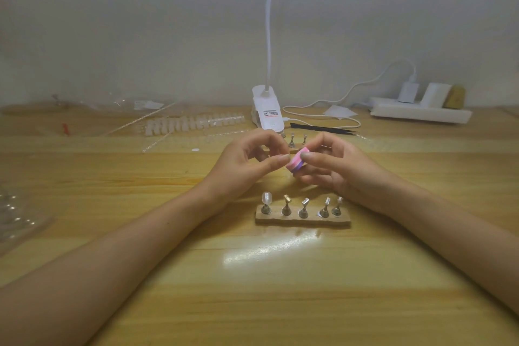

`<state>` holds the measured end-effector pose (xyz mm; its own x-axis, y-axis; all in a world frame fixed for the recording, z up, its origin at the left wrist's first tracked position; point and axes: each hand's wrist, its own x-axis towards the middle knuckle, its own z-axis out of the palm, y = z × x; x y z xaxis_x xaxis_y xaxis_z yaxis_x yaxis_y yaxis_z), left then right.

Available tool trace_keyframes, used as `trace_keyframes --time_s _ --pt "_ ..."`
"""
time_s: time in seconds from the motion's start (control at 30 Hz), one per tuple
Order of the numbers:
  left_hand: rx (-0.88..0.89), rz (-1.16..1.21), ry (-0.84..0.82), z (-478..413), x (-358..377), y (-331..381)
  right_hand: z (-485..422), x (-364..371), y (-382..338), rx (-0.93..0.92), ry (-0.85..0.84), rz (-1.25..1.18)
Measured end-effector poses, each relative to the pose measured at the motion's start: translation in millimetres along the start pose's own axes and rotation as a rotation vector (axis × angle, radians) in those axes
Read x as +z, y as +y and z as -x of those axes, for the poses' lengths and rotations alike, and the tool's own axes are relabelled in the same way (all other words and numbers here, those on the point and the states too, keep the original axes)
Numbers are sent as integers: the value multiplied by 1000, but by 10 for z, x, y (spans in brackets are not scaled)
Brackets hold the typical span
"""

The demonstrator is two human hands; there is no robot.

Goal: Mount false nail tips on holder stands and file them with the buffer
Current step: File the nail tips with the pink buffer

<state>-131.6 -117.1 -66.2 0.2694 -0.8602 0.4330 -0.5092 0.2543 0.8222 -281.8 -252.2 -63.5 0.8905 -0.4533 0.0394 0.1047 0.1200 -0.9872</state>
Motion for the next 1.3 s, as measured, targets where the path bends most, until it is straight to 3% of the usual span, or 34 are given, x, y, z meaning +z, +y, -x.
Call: trace_keyframes --time_s 0.23,0.37,0.5,0.6,0.73,0.83,0.97,1.07,1.2,1.3 --pt "-12 36 13 -7 -5 2 30 44 8 3 -117 116" --pt "-27 54 15 -3 -5 3 20 19 11 -40 32 -36" --pt "-26 51 20 -5 -7 -6 30 51 17 -17 -104 114" --pt "-43 68 19 -9 -6 -9 21 28 20 -54 23 -2" --pt "-27 47 16 -8 -4 -5 22 42 18 -12 -88 101" --pt "-22 43 21 -7 -7 -11 11 25 16 -23 15 16" --pt "-14 46 25 -13 -8 -16 18 55 32 -7 -81 123" --pt "-8 38 14 -20 -1 -18 8 35 30 -42 25 16" --pt "1 17 19 -18 0 -32 22 49 7 22 -90 100" --pt "3 21 11 -19 -3 -37 5 42 1 4 28 -27"
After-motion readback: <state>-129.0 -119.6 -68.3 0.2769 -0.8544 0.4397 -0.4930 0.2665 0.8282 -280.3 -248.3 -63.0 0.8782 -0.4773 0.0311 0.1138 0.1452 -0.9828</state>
